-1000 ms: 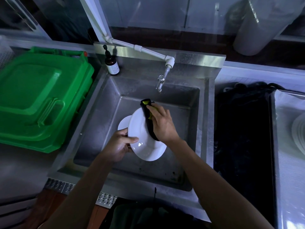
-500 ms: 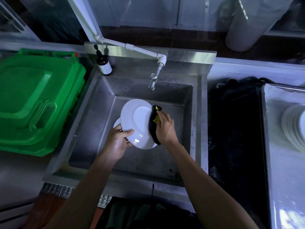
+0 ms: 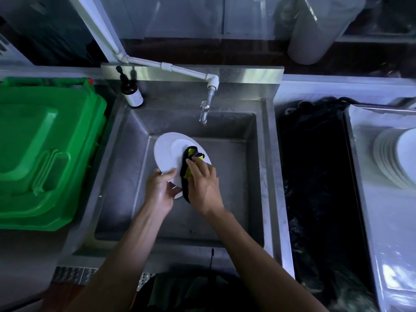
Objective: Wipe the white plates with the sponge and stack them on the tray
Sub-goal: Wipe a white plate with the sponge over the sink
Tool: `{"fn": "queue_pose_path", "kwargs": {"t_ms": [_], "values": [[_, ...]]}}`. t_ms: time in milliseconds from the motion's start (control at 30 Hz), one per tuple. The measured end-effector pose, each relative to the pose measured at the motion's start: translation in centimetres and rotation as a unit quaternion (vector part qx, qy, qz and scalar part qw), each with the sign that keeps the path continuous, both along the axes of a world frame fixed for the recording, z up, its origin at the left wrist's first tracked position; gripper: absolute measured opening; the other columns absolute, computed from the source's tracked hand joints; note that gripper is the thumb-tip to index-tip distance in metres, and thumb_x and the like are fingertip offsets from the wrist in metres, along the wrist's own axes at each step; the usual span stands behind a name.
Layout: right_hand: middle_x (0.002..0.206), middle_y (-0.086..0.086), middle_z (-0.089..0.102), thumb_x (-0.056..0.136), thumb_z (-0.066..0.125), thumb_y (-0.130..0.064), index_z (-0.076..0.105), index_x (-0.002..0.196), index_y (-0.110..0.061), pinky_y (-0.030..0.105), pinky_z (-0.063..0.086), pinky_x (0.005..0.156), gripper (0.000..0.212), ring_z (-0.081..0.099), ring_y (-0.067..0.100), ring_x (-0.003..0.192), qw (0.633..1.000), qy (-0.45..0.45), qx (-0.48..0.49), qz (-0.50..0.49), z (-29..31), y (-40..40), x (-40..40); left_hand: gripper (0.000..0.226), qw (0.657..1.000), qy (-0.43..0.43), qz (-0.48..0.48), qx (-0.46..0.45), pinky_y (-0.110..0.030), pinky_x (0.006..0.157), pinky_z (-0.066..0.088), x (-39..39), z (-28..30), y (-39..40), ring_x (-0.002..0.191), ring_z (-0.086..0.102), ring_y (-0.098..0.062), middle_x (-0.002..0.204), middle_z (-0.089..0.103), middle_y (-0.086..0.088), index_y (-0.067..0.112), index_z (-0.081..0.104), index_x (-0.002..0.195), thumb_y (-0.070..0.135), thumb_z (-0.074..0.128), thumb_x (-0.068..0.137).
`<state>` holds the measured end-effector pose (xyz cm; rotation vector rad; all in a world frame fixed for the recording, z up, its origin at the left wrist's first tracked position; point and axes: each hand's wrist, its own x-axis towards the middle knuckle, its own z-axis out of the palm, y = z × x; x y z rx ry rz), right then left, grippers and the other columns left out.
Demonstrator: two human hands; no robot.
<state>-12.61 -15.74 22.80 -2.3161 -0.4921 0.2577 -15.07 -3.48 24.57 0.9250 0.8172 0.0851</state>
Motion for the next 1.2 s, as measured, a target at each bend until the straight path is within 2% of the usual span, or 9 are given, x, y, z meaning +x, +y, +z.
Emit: {"fn": "queue_pose_path", "kwargs": {"t_ms": [100, 233, 333, 500, 600, 733, 867, 1000, 1200], "values": [[0.156, 0.003, 0.035, 0.094, 0.042, -0.025, 0.042, 0.149, -0.017, 0.052, 0.044, 0.094, 0.056, 0.037, 0.035, 0.130, 0.999, -0.012, -0.023, 0.019, 0.1, 1.7, -1.1, 0.030, 1.000, -0.013, 0.010, -0.026, -0.028, 0.067, 0.060, -0.1, 0.0, 1.1, 0.093, 0.072, -0.026, 0.106, 0.076, -0.012, 0.006, 0.069, 0.118, -0.001, 0.053, 0.095], [0.156, 0.004, 0.035, 0.093, 0.035, -0.035, 0.042, 0.149, -0.018, 0.051, 0.044, 0.095, 0.059, 0.037, 0.034, 0.132, 0.996, -0.030, -0.057, 0.054, -0.1, 3.0, -2.1, 0.035, 0.998, -0.019, 0.007, -0.055, -0.033, 0.077, 0.060, -0.5, -0.1, 3.4, 0.103, 0.071, -0.029, 0.119, 0.072, -0.016, 0.007, 0.068, 0.125, 0.000, 0.049, 0.098], [0.157, 0.003, 0.035, 0.095, 0.049, -0.027, 0.042, 0.149, -0.019, 0.051, 0.044, 0.094, 0.056, 0.036, 0.033, 0.133, 0.996, -0.033, -0.065, 0.055, -0.5, 3.1, -2.1, 0.030, 0.997, -0.014, 0.004, -0.071, -0.036, 0.076, 0.061, -1.0, -0.3, 4.9, 0.101, 0.071, -0.031, 0.119, 0.072, -0.015, 0.013, 0.071, 0.117, 0.001, 0.052, 0.097], [0.157, 0.005, 0.035, 0.098, 0.050, -0.009, 0.044, 0.149, -0.014, 0.053, 0.041, 0.102, 0.052, 0.037, 0.036, 0.132, 0.999, -0.002, -0.038, 0.006, -0.7, 3.2, -1.4, 0.030, 0.996, 0.003, 0.007, -0.091, -0.045, 0.082, 0.061, -1.4, -0.8, 7.4, 0.108, 0.070, -0.029, 0.122, 0.071, -0.013, 0.013, 0.066, 0.120, -0.001, 0.056, 0.096], [0.158, 0.006, 0.034, 0.098, 0.049, -0.008, 0.042, 0.150, -0.014, 0.052, 0.038, 0.106, 0.053, 0.037, 0.037, 0.132, 0.999, 0.019, -0.031, -0.018, -0.5, 3.5, -1.1, 0.036, 0.995, 0.000, -0.011, -0.102, -0.046, 0.083, 0.062, -1.9, -1.0, 9.0, 0.116, 0.067, -0.030, 0.125, 0.070, -0.013, 0.008, 0.063, 0.129, 0.000, 0.059, 0.094], [0.159, 0.008, 0.030, 0.099, 0.048, -0.010, 0.039, 0.152, -0.015, 0.045, 0.029, 0.115, 0.054, 0.032, 0.037, 0.137, 0.997, 0.047, -0.035, -0.047, -0.3, 4.2, -0.4, 0.025, 0.994, -0.009, -0.035, -0.106, -0.041, 0.074, 0.062, -2.4, -1.5, 10.6, 0.108, 0.070, -0.026, 0.113, 0.075, -0.008, 0.012, 0.068, 0.114, 0.000, 0.059, 0.094], [0.162, 0.009, 0.025, 0.096, 0.053, -0.009, 0.034, 0.154, -0.015, 0.042, 0.022, 0.118, 0.061, 0.028, 0.038, 0.140, 0.996, 0.074, -0.037, -0.040, 0.1, 4.3, -0.4, 0.028, 0.992, -0.021, -0.066, -0.107, -0.041, 0.073, 0.062, -2.6, -2.1, 11.8, 0.103, 0.073, -0.025, 0.114, 0.075, -0.009, 0.011, 0.067, 0.119, 0.002, 0.060, 0.093], [0.163, 0.010, 0.023, 0.093, 0.060, -0.008, 0.033, 0.155, -0.014, 0.040, 0.021, 0.117, 0.068, 0.027, 0.038, 0.140, 0.997, 0.065, -0.043, -0.024, 0.1, 4.0, -1.0, 0.033, 0.988, -0.037, -0.097, -0.111, -0.041, 0.073, 0.062, -2.8, -2.7, 12.9, 0.104, 0.073, -0.025, 0.116, 0.075, -0.008, 0.012, 0.068, 0.119, 0.005, 0.064, 0.088], [0.161, 0.007, 0.028, 0.094, 0.055, -0.002, 0.038, 0.153, -0.014, 0.036, 0.023, 0.117, 0.062, 0.029, 0.034, 0.139, 0.995, 0.054, -0.046, -0.068, 0.0, 3.7, -1.1, 0.028, 0.981, -0.052, -0.157, -0.099, -0.043, 0.070, 0.063, -3.2, -3.3, 14.0, 0.099, 0.073, -0.025, 0.111, 0.076, -0.007, 0.020, 0.079, 0.102, 0.008, 0.068, 0.079]]}}
